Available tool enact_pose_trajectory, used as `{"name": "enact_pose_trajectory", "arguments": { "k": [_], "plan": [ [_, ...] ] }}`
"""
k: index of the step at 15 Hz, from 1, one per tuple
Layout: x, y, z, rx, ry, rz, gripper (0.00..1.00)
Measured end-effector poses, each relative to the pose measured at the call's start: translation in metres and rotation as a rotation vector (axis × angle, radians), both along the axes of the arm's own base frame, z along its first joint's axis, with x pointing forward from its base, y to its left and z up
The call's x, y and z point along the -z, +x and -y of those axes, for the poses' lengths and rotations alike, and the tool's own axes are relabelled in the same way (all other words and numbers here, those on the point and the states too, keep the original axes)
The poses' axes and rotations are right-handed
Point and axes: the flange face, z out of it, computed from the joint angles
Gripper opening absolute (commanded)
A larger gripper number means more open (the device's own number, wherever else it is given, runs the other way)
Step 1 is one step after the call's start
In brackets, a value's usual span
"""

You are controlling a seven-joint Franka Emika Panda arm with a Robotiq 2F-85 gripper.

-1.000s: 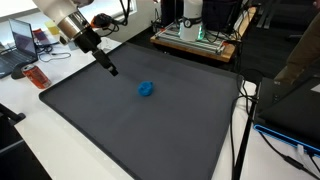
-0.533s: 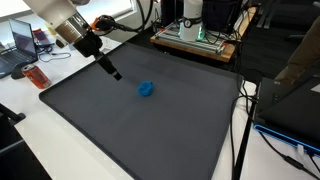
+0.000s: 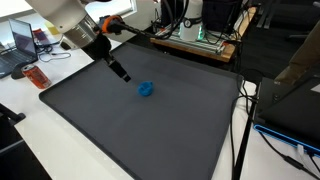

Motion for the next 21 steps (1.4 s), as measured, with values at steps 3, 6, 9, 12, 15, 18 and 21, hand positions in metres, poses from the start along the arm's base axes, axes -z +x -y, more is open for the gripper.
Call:
{"name": "enact_pose_trajectory", "arguments": {
  "k": [3,6,9,12,15,18,21],
  "plan": [
    [0.001,-0.001,-0.010,-0.016,-0.032,-0.015,1.00],
    [0.001,-0.002,-0.016,-0.021,-0.057,-0.025,1.00],
    [-0.001,-0.001,-0.023,-0.036,-0.081,-0.014,1.00],
    [-0.008,0.005,-0.037,-0.070,-0.107,0.028,1.00],
    [-0.014,0.013,-0.057,-0.120,-0.149,0.095,1.00],
    [-0.016,0.014,-0.077,-0.180,-0.195,0.121,1.00],
    [-0.016,0.013,-0.097,-0.250,-0.248,0.127,1.00]
  ]
}}
